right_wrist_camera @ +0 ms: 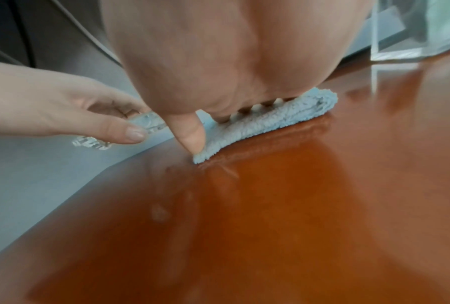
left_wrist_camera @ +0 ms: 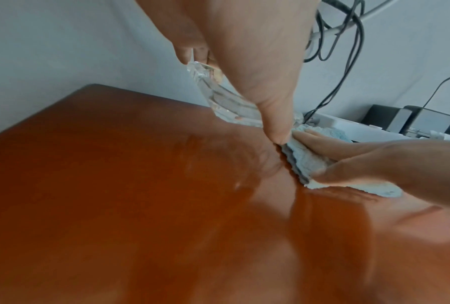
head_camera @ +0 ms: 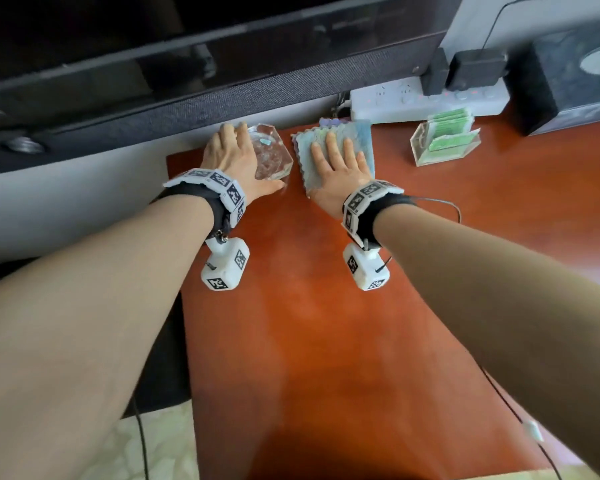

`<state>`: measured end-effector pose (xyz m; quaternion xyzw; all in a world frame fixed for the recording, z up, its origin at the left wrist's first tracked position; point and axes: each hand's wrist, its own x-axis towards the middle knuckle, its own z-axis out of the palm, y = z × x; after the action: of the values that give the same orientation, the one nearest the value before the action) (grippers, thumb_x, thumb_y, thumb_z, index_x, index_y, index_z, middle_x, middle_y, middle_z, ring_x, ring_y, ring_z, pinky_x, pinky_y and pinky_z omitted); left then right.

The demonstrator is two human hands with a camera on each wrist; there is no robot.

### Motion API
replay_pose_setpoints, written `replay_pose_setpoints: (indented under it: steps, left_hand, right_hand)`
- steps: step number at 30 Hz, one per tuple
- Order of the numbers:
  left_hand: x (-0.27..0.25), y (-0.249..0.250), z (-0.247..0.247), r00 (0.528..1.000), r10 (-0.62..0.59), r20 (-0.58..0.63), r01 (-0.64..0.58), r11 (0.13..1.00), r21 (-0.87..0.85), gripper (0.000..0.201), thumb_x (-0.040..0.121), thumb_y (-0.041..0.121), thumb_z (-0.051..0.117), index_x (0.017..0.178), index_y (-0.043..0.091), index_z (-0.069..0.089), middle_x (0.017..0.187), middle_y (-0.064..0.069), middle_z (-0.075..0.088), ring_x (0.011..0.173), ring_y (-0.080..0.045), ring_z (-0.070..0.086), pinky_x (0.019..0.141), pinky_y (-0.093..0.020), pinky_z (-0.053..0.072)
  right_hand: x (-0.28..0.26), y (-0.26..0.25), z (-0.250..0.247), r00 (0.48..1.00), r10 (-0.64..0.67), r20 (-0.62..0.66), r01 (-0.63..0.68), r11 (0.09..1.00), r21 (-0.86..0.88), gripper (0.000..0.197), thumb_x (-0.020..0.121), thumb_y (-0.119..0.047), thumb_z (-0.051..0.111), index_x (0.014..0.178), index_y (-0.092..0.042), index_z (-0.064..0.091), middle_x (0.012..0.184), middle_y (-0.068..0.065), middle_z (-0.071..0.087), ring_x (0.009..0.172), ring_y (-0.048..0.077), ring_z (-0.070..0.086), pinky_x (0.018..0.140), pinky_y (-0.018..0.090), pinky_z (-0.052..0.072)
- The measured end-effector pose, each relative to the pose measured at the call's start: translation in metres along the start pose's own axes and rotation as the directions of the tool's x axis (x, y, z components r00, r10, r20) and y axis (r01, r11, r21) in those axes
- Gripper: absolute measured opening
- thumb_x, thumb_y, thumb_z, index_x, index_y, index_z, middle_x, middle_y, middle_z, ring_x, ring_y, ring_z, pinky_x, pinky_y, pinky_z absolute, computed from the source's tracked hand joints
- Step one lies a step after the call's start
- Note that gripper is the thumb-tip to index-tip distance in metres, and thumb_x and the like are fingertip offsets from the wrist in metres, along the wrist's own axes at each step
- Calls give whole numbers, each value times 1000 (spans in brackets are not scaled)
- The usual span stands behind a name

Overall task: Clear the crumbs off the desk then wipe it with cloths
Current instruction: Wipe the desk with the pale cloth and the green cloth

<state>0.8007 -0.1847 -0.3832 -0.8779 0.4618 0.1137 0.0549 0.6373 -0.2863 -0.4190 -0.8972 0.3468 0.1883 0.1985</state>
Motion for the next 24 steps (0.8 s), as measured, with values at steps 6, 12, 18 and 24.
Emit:
replay_pose_setpoints:
  steps: [6, 12, 18, 24]
  left_hand:
    - [-5, -5, 3, 1000, -18, -8, 18, 1000, -14, 118, 72, 65, 74, 151, -1, 17, 146, -23, 28, 131, -39, 34, 109, -47, 33]
    - [-8, 6, 10, 1000, -6, -16, 5, 1000, -26, 118, 71, 64, 74, 150, -3, 19, 145, -22, 31, 130, -38, 36, 109, -45, 33]
    - [-11, 17, 17, 1000, 10, 11, -9, 999, -37, 121, 71, 67, 73, 151, -3, 17, 145, -22, 31, 131, -38, 34, 111, -44, 30]
    - [-14, 13, 10, 1000, -20, 9, 21, 998, -54, 119, 74, 64, 72, 151, -7, 15, 144, -25, 31, 128, -41, 36, 108, -44, 29]
  right_hand:
    - [7, -26, 1, 989, -141, 44, 143, 988, -62, 73, 99, -43, 33, 157, -26, -8, 163, 1, -20, 149, 29, -18, 121, 44, -8]
    - [4, -3, -1, 986, -162, 36, 163, 985, -49, 71, 100, -39, 35, 155, -33, -9, 162, -4, -20, 149, 26, -18, 120, 41, -8]
    - [-16, 19, 9, 996, -87, -16, 86, 996, -28, 71, 100, -38, 34, 156, -31, -10, 163, 0, -19, 149, 28, -17, 122, 44, -6]
    - [-80, -32, 59, 967, -254, -1, 249, 950, -187, 78, 98, -48, 35, 156, -25, -12, 163, 5, -16, 150, 32, -10, 122, 49, -2]
